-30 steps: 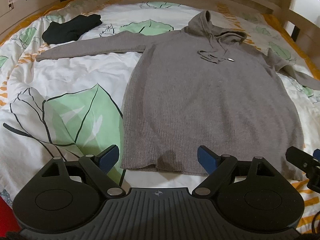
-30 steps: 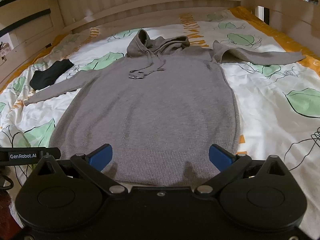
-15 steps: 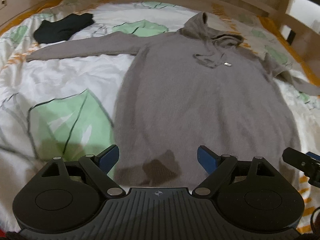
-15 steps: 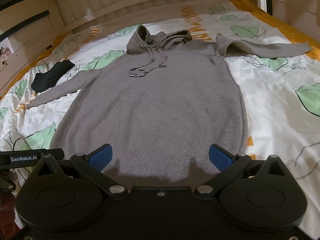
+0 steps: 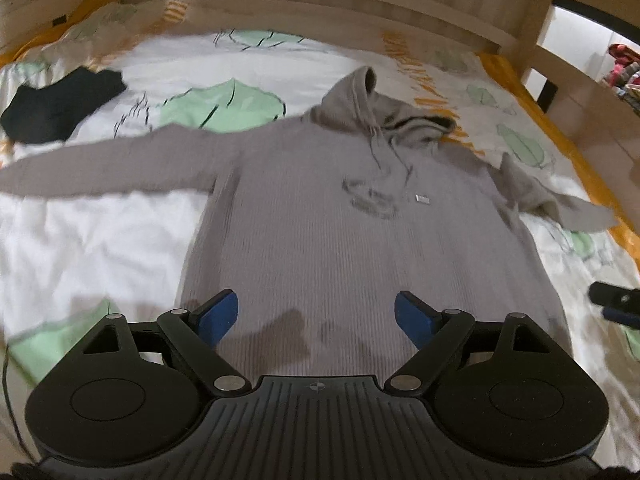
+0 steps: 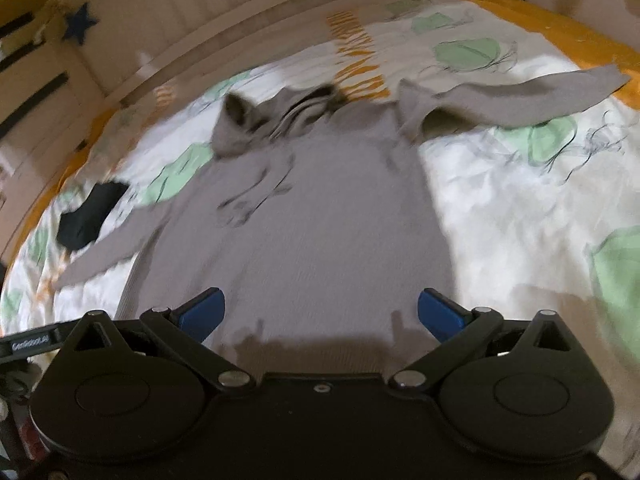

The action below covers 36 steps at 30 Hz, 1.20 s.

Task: Fold large clothes
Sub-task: 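Reach the right gripper to the hoodie sleeve cuff and close on it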

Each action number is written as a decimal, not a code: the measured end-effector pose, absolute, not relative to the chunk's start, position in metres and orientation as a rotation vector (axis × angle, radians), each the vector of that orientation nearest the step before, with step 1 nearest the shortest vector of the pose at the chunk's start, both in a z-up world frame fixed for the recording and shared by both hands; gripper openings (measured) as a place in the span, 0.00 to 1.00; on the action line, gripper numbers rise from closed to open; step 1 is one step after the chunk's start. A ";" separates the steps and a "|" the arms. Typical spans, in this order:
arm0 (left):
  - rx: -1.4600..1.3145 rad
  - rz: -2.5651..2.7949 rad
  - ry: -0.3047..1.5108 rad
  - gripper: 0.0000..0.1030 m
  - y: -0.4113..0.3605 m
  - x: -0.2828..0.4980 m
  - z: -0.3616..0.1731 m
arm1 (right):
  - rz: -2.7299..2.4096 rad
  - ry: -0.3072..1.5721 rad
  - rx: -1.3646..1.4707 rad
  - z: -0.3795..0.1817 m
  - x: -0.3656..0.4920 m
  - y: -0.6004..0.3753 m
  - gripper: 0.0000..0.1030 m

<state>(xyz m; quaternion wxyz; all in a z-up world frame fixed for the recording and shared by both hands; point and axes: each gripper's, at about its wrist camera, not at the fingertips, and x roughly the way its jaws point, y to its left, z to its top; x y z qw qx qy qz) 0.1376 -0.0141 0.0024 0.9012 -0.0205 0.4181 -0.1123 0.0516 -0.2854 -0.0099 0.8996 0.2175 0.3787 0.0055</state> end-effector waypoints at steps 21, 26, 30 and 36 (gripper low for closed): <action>0.045 -0.218 0.984 0.86 -0.029 0.275 -0.077 | -0.506 0.738 0.484 -0.040 0.178 -0.512 0.96; 0.061 -0.218 0.985 0.94 -0.032 0.281 -0.080 | -0.609 0.739 0.530 -0.059 0.186 -0.556 0.84; 0.049 -0.216 0.991 0.99 -0.033 0.288 -0.085 | -0.642 0.732 0.587 -0.074 0.188 -0.581 0.76; 0.064 -0.216 0.992 1.00 -0.035 0.289 -0.086 | -0.614 0.687 0.619 -0.081 0.201 -0.598 0.73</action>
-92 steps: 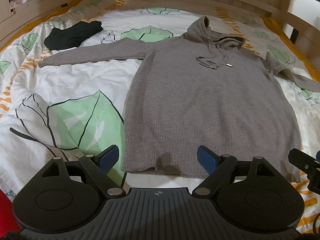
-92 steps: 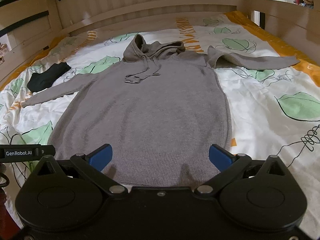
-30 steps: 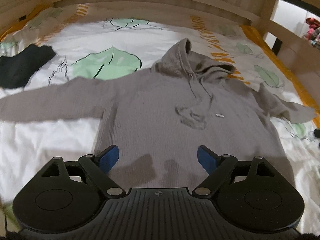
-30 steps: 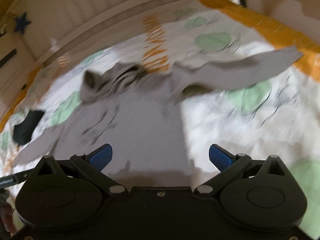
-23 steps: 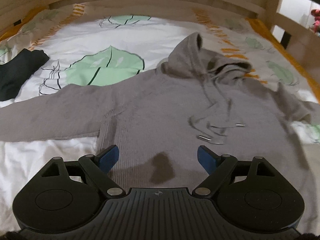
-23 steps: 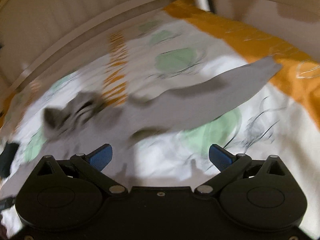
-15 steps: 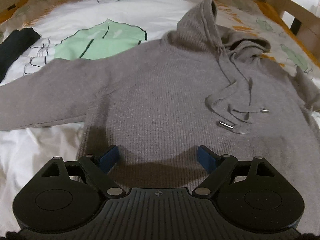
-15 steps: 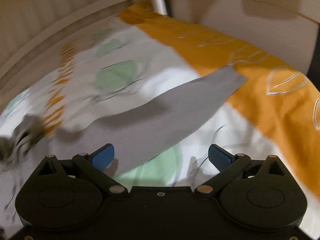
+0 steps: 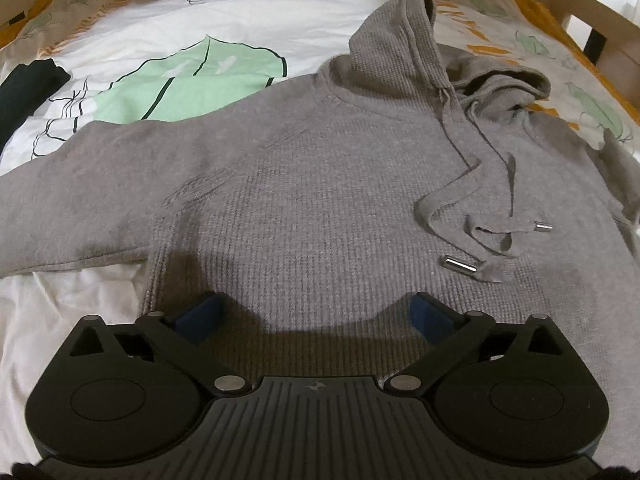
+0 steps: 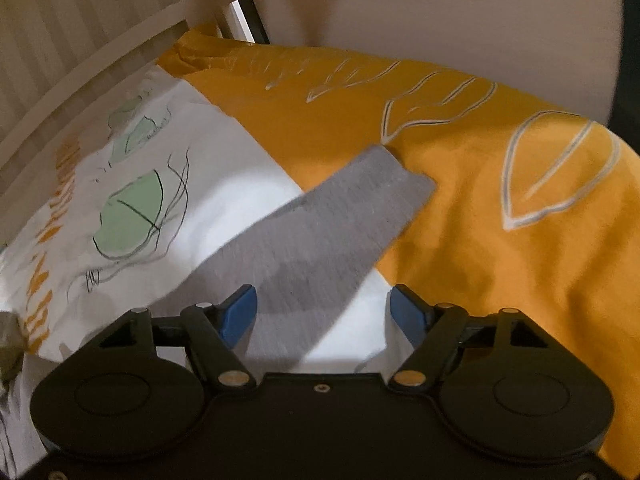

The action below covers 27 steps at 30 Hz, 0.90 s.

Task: Fold large clothes
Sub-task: 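Reach the right gripper to the hoodie sleeve cuff and close on it, then carry the held sleeve across the hoodie body and open the right gripper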

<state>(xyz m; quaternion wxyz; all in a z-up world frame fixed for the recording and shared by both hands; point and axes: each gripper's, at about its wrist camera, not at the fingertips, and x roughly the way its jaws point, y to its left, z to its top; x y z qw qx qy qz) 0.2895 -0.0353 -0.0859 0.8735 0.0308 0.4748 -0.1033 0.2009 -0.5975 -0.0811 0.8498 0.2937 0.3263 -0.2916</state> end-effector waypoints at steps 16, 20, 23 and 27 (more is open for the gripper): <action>0.043 -0.218 0.992 0.98 -0.033 0.291 -0.076 | -0.579 0.592 0.613 -0.043 0.204 -0.599 0.21; 0.034 -0.249 0.966 0.98 -0.033 0.287 -0.059 | -0.524 0.565 0.536 -0.001 0.212 -0.574 0.21; 0.038 -0.273 0.945 0.98 -0.032 0.284 -0.043 | -0.462 0.549 0.461 0.033 0.221 -0.543 0.20; 0.014 -0.301 0.929 0.98 -0.024 0.283 -0.027 | -0.354 0.523 0.406 0.071 0.234 -0.491 0.20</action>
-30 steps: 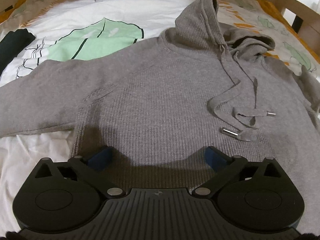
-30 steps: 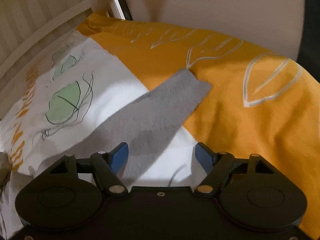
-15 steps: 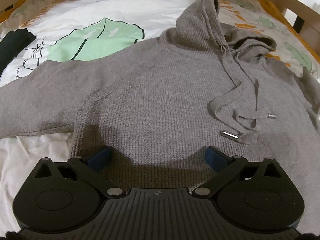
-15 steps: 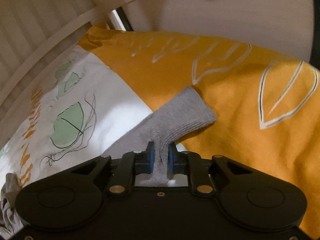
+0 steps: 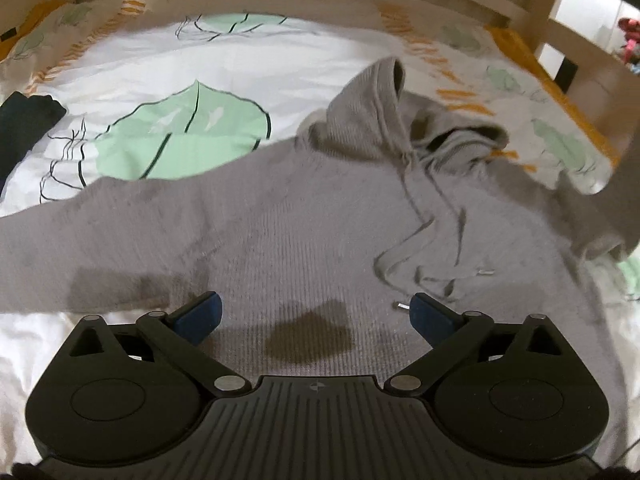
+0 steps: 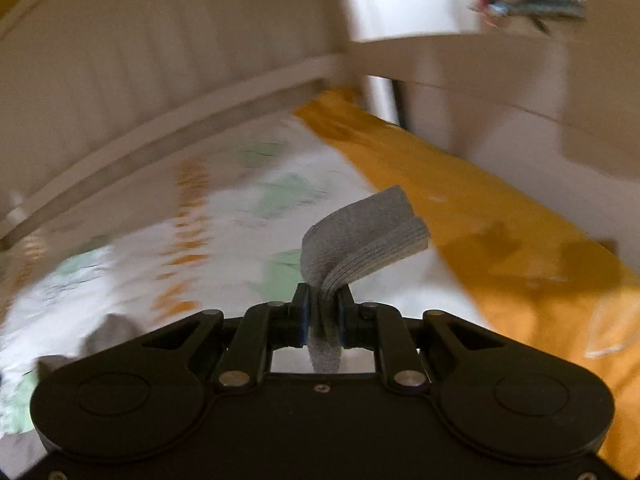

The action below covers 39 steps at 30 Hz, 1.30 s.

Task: Fold large clothes
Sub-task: 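Carry the held sleeve across the hoodie body and open the right gripper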

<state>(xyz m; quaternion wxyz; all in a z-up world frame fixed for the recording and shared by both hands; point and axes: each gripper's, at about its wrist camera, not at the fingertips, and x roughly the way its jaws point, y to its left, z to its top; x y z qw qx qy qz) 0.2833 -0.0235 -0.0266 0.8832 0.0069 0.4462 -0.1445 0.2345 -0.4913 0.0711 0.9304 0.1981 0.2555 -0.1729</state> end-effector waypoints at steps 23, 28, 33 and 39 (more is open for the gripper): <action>-0.148 -0.182 0.850 0.98 0.063 0.307 0.015 | 0.224 0.661 0.227 0.007 0.319 -0.113 0.14; -0.176 -0.171 0.854 0.98 0.070 0.311 0.012 | 0.276 0.704 0.157 -0.031 0.308 -0.072 0.23; -0.181 -0.176 0.870 0.98 0.070 0.317 0.006 | 0.368 0.719 0.142 -0.040 0.292 -0.079 0.60; -0.179 -0.190 0.890 0.98 0.062 0.321 -0.007 | 0.345 0.707 0.146 -0.028 0.267 -0.136 0.61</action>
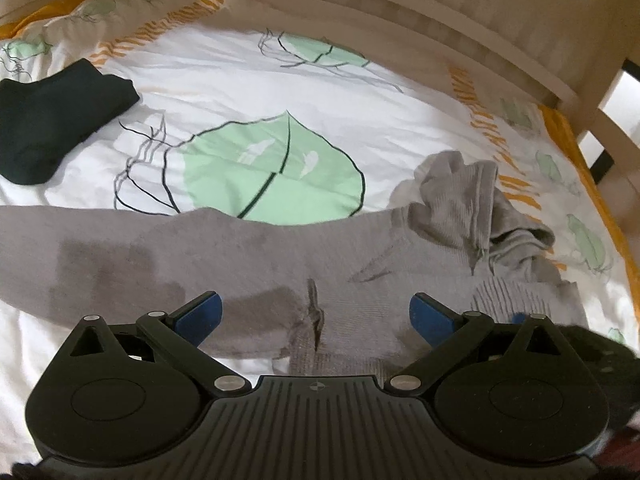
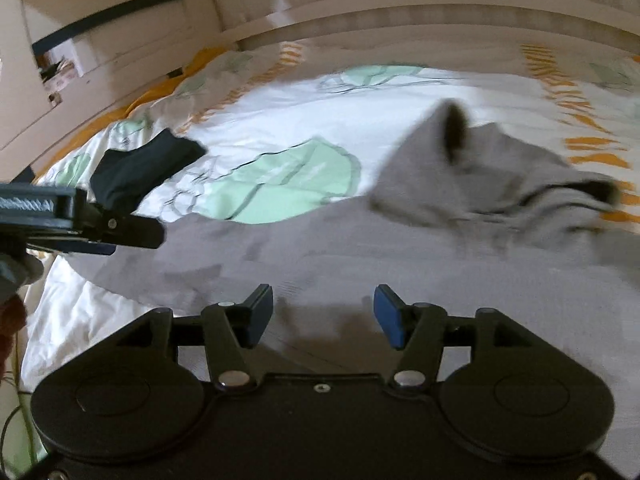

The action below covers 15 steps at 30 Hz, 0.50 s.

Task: Fold large clothes
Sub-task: 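Carry the held sleeve across the hoodie body and open the right gripper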

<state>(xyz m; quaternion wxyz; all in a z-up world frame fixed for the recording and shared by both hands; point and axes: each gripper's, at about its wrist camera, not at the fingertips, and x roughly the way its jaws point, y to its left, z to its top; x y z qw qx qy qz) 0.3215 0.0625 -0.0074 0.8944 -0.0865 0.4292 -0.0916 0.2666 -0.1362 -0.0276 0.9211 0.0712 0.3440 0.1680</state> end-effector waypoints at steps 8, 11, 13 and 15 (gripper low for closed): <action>-0.074 -0.268 0.885 0.98 0.023 0.318 -0.029 | 0.133 0.732 0.146 -0.027 0.231 -0.247 0.64; -0.007 -0.294 0.898 0.98 0.006 0.318 -0.042 | 0.053 0.736 0.156 -0.032 0.215 -0.284 0.64; 0.032 -0.294 0.920 0.98 -0.001 0.319 -0.053 | 0.002 0.734 0.157 -0.036 0.203 -0.303 0.64; 0.064 -0.269 0.966 0.98 -0.004 0.322 -0.067 | -0.044 0.745 0.131 -0.041 0.196 -0.317 0.65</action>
